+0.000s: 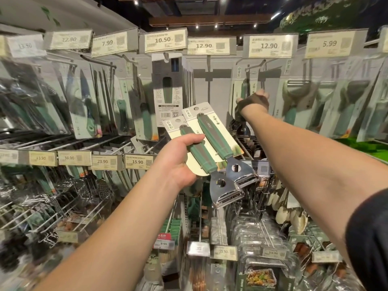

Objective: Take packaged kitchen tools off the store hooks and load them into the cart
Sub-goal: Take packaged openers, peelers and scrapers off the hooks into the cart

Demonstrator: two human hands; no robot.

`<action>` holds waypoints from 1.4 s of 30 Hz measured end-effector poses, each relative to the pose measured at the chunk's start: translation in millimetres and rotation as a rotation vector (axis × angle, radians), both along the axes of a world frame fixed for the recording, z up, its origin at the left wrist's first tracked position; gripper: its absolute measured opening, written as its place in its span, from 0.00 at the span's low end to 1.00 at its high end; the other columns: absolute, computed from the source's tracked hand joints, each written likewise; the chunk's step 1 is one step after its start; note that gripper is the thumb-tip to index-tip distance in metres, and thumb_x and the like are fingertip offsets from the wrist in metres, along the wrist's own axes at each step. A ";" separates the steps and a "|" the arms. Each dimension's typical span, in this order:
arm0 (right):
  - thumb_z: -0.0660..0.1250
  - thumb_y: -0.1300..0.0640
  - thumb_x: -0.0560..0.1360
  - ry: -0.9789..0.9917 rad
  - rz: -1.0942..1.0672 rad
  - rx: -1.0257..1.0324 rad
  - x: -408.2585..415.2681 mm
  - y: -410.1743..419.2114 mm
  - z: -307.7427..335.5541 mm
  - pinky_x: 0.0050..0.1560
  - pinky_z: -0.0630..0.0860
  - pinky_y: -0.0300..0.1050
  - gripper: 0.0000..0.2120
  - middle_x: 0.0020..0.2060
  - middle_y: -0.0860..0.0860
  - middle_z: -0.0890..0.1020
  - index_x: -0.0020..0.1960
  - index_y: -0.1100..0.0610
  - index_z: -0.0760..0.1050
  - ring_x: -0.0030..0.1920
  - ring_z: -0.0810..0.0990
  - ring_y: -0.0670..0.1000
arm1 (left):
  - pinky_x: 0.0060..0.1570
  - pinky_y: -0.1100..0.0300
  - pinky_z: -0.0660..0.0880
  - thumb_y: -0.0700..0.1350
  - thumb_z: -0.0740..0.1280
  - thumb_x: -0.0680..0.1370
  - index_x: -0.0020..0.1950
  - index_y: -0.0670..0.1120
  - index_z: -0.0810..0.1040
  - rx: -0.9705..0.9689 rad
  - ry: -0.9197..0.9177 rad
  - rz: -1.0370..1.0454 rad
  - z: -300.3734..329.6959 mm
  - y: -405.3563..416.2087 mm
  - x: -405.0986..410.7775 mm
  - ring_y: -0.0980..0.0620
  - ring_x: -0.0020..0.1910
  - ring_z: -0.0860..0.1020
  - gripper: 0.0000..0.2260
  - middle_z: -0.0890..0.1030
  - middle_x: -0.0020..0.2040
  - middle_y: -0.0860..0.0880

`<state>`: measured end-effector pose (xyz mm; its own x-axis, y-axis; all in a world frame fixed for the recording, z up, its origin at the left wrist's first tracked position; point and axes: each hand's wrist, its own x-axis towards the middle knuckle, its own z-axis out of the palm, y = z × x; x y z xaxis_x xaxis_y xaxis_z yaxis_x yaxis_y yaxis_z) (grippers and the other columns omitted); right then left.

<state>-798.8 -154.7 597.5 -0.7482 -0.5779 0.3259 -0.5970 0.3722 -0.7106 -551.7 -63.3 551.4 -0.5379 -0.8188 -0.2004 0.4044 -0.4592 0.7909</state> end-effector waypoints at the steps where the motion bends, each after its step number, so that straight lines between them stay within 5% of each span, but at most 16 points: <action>1: 0.65 0.49 0.79 0.005 0.002 0.000 -0.5 -3.2 -0.4 0.69 0.69 0.52 0.29 0.70 0.59 0.65 0.73 0.62 0.61 0.69 0.70 0.59 | 0.49 0.39 0.80 0.35 0.67 0.77 0.56 0.40 0.78 0.004 -0.001 0.000 -0.3 -0.4 -0.2 0.38 0.48 0.85 0.08 0.86 0.46 0.38; 8: 0.67 0.52 0.78 -0.035 -0.025 -0.026 -9.7 -21.2 1.5 0.67 0.71 0.50 0.28 0.70 0.58 0.66 0.73 0.61 0.62 0.66 0.72 0.58 | 0.53 0.38 0.78 0.35 0.66 0.78 0.54 0.39 0.79 0.024 -0.005 -0.004 1.5 1.8 -5.6 0.37 0.53 0.83 0.06 0.85 0.47 0.38; 23: 0.70 0.50 0.76 -0.134 -0.048 -0.101 -6.4 -27.6 -1.0 0.67 0.73 0.54 0.33 0.71 0.58 0.65 0.74 0.60 0.61 0.68 0.71 0.60 | 0.50 0.39 0.79 0.35 0.67 0.78 0.50 0.39 0.77 0.030 -0.019 0.013 -0.6 -4.9 -1.4 0.39 0.44 0.84 0.03 0.85 0.39 0.40; 25: 0.67 0.47 0.76 -0.197 0.074 -0.094 6.0 -11.6 -1.6 0.68 0.70 0.54 0.32 0.70 0.58 0.67 0.74 0.60 0.62 0.68 0.70 0.59 | 0.50 0.38 0.79 0.35 0.67 0.78 0.50 0.39 0.77 0.023 -0.017 0.019 -0.8 -4.6 -0.2 0.39 0.44 0.84 0.03 0.85 0.39 0.40; 29: 0.63 0.45 0.80 -0.248 0.488 -0.081 51.5 66.2 -19.0 0.53 0.78 0.47 0.21 0.55 0.50 0.80 0.66 0.57 0.72 0.53 0.79 0.49 | 0.50 0.38 0.79 0.35 0.66 0.78 0.50 0.39 0.78 -0.008 -0.022 0.023 -1.2 -0.1 -0.8 0.40 0.43 0.84 0.03 0.86 0.38 0.40; 32: 0.61 0.38 0.79 -0.121 0.630 0.074 76.0 121.8 -30.0 0.53 0.79 0.48 0.18 0.52 0.45 0.82 0.62 0.48 0.74 0.52 0.81 0.46 | 0.48 0.41 0.80 0.36 0.66 0.79 0.53 0.40 0.78 -0.028 -0.046 0.010 -3.9 3.7 -4.0 0.41 0.40 0.85 0.05 0.86 0.38 0.41; 35: 0.62 0.30 0.74 0.085 0.590 0.198 79.6 145.0 -30.4 0.53 0.79 0.49 0.29 0.56 0.42 0.81 0.68 0.46 0.72 0.51 0.80 0.45 | 0.44 0.44 0.81 0.36 0.65 0.79 0.53 0.41 0.79 -0.041 -0.083 0.021 -7.6 6.2 -11.3 0.42 0.35 0.85 0.05 0.86 0.37 0.42; 38: 0.67 0.32 0.72 0.221 0.583 0.304 80.3 157.2 -29.1 0.42 0.73 0.39 0.35 0.57 0.44 0.79 0.73 0.48 0.68 0.47 0.78 0.44 | 0.47 0.41 0.81 0.36 0.65 0.79 0.54 0.41 0.80 -0.052 -0.104 0.016 -9.4 12.0 -19.0 0.42 0.40 0.84 0.06 0.86 0.41 0.41; 42: 0.69 0.38 0.74 0.218 0.550 0.311 74.3 162.6 -30.4 0.38 0.70 0.36 0.32 0.43 0.39 0.72 0.73 0.49 0.68 0.40 0.73 0.40 | 0.55 0.37 0.79 0.36 0.67 0.78 0.57 0.41 0.80 -0.068 -0.119 0.004 -6.7 18.9 -27.4 0.39 0.50 0.85 0.08 0.86 0.51 0.39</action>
